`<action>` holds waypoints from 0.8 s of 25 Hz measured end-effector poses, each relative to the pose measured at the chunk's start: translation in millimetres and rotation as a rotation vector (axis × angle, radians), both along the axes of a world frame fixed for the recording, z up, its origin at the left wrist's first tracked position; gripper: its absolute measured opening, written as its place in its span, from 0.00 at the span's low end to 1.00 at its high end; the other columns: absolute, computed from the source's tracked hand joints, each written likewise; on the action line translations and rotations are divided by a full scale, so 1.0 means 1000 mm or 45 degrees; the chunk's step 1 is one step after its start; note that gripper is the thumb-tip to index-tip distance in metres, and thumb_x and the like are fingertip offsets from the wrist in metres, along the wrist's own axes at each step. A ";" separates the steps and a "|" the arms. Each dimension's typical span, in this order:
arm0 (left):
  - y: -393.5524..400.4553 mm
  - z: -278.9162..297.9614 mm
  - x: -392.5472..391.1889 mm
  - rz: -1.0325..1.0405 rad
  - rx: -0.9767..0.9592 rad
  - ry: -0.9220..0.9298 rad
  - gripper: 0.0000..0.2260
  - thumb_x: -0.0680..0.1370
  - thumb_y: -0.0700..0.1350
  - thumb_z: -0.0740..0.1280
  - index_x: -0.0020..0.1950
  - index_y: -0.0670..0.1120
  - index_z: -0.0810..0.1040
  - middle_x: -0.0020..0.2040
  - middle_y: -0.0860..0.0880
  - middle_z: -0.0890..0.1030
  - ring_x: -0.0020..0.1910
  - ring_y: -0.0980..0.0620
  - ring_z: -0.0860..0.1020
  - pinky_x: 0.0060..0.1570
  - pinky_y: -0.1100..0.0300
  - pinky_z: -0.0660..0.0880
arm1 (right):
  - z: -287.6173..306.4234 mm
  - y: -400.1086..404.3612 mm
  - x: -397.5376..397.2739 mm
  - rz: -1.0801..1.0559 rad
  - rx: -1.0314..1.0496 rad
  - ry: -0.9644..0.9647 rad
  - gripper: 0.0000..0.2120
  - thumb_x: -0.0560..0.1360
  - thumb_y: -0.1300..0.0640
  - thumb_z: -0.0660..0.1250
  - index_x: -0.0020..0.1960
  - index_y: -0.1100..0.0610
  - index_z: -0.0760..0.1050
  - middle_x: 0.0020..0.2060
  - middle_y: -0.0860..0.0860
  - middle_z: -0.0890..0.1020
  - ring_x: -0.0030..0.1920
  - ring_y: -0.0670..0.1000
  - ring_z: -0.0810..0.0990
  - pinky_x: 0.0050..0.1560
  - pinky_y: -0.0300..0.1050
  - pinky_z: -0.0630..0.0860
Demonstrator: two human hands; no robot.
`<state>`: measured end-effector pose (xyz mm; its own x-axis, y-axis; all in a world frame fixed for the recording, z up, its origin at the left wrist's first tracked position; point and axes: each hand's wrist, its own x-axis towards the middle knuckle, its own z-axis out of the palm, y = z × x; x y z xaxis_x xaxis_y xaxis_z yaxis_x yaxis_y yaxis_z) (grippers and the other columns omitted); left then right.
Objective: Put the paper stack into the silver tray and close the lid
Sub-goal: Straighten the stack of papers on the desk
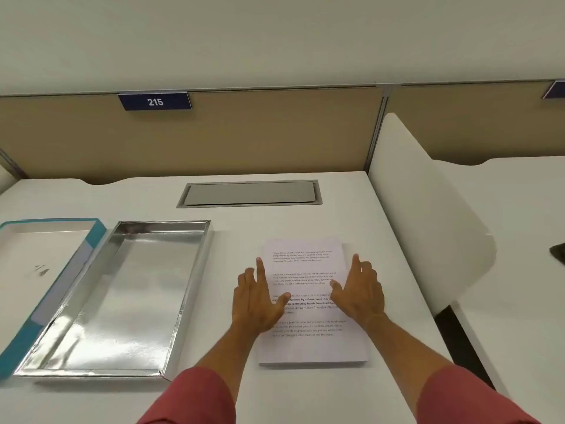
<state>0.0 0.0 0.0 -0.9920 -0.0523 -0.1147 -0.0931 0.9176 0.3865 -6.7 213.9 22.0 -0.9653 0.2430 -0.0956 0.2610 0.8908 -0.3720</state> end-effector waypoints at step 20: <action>0.001 -0.004 -0.038 0.580 0.631 -0.465 0.22 0.71 0.52 0.73 0.58 0.39 0.77 0.55 0.42 0.81 0.54 0.41 0.81 0.56 0.49 0.79 | -0.017 0.011 -0.033 -0.422 -0.811 -0.356 0.19 0.66 0.49 0.79 0.43 0.60 0.73 0.50 0.59 0.84 0.46 0.59 0.82 0.49 0.51 0.81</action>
